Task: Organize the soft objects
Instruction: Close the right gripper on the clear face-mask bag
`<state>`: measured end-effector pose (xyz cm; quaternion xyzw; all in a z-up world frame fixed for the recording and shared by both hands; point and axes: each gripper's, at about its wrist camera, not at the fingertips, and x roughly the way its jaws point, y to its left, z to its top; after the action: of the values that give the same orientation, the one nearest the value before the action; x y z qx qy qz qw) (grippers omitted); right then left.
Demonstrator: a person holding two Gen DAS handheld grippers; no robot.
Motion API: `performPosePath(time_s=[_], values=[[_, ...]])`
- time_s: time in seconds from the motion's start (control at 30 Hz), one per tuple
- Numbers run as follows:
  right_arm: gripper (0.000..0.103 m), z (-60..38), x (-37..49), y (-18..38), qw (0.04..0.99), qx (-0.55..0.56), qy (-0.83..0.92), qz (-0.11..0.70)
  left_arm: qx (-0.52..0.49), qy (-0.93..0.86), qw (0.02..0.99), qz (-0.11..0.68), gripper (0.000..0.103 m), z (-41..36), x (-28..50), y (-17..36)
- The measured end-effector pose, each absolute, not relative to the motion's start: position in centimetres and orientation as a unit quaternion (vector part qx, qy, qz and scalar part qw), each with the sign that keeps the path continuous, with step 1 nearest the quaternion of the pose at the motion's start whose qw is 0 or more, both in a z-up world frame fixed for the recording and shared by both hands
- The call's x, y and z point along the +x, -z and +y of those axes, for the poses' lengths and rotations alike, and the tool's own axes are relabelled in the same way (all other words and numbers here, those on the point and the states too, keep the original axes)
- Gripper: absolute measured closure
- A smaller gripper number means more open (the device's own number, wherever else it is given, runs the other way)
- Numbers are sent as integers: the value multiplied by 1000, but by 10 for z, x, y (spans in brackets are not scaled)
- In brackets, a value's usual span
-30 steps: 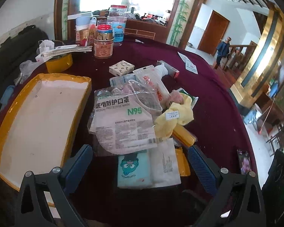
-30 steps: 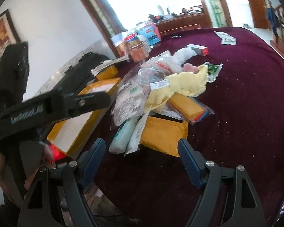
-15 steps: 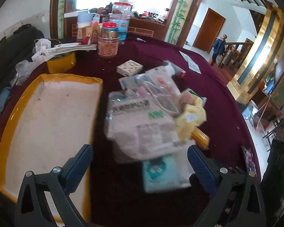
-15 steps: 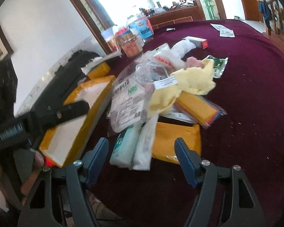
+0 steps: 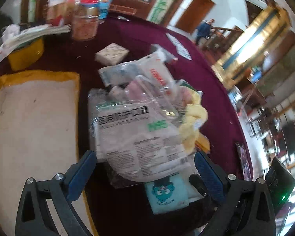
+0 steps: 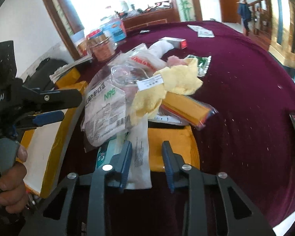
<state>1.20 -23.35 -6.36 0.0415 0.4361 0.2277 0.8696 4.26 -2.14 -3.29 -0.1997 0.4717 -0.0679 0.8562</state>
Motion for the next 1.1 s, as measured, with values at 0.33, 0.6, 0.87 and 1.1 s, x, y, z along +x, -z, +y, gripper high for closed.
performPosePath(time_s=[0.33, 0.6, 0.87, 1.1], values=[[101, -230, -3, 55, 871, 1, -250, 422, -194, 51, 870, 450, 2, -50, 4, 31], [103, -254, -8, 47, 866, 40, -280, 412, -184, -18, 882, 433, 2, -48, -5, 15], [103, -289, -3, 47, 859, 110, -309, 394, -184, -28, 865, 467, 2, -52, 23, 25], [103, -298, 5, 46, 850, 134, -333, 385, -170, -56, 856, 485, 2, -51, 47, 37]])
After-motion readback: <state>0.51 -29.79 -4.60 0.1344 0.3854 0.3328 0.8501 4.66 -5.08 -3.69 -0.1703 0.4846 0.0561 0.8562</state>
